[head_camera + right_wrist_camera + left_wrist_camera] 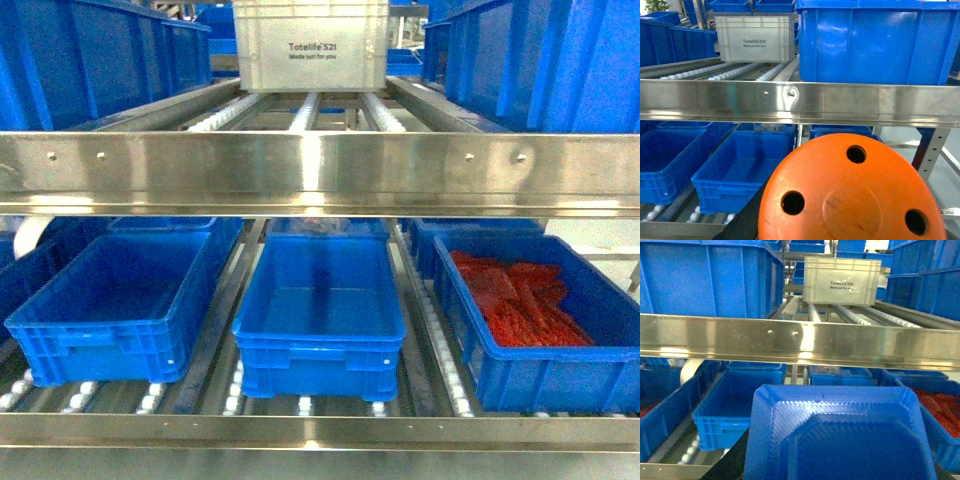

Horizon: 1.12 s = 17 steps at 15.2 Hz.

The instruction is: Sort blue parts and orange caps into right shelf containers

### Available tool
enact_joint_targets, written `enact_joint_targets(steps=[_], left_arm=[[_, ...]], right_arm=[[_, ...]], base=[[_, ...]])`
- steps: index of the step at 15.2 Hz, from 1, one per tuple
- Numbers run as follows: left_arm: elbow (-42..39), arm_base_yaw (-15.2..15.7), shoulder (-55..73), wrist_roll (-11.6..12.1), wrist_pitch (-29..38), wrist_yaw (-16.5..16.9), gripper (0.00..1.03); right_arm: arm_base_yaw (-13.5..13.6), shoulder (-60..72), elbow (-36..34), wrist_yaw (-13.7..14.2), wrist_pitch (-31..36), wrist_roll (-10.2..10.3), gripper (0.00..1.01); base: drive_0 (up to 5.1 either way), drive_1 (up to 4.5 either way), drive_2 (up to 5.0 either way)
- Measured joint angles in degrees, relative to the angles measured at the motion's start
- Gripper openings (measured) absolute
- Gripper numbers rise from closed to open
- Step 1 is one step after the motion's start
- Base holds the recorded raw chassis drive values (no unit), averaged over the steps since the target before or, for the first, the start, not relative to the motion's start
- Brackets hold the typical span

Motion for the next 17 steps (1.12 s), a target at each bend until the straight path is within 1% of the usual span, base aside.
enact_joint_targets(steps=[15, 16, 17], left_arm=[[0.00, 0.00, 0.00, 0.00, 0.11, 0.02, 0.41], [0.00, 0.00, 0.00, -0.02, -0.17, -0.44, 0.41], [0.00, 0.00, 0.00, -0.02, 0.02, -0.37, 0.41]], right_arm=[[0.00, 0.02, 0.00, -0.04, -0.09, 0.00, 0.42], [0.00, 0.02, 0.00, -0.24, 0.13, 0.00, 0.42], [0.00, 0.02, -0.02, -0.24, 0.15, 0.00, 0.42]], base=[[-4.9, 2.56, 2.6], [-5.0, 2.45, 2.5], [0.0, 0.00, 0.0]])
